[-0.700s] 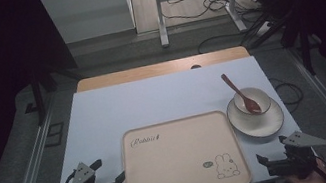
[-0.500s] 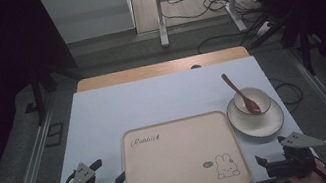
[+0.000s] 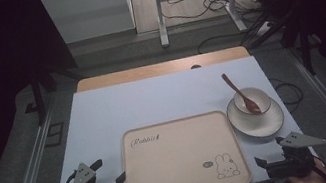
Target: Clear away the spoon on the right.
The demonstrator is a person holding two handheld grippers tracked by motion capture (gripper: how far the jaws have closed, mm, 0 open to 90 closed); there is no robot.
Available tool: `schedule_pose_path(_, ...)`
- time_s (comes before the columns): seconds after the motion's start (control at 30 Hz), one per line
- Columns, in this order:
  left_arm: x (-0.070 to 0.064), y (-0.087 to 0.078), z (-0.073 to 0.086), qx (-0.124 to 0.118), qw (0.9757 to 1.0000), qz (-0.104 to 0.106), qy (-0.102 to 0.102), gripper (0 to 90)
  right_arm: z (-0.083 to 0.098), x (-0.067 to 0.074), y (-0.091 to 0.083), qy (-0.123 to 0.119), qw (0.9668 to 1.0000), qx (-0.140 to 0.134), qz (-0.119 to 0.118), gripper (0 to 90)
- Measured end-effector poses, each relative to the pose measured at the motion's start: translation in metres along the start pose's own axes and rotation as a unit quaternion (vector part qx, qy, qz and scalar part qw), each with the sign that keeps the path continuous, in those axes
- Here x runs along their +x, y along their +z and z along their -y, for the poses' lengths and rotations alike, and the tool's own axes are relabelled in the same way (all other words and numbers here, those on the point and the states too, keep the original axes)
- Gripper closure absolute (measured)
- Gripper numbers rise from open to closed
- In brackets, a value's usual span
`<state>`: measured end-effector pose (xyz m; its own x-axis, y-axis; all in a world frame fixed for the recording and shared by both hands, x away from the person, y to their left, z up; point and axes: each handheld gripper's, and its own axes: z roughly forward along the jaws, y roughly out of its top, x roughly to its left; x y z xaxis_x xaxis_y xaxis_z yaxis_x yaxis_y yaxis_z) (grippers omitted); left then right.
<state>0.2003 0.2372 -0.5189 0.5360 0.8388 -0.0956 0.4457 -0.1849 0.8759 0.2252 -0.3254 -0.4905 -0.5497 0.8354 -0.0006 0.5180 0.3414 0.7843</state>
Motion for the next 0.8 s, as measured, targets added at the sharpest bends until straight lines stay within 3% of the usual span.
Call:
schedule_pose_path(0.5, 0.000, 0.000, 0.000, -0.001, 1.0000, -0.002, -0.002, 5.6, -0.011, 0.003, 0.002, -0.005, 0.9999, -0.011, -0.009, 0.0)
schedule_pose_path(0.8, 0.001, 0.000, 0.000, -0.002, 1.0000, -0.001, -0.004, 5.9, -0.022, -0.001, 0.006, -0.022, 0.9995, -0.022, -0.007, 0.0)
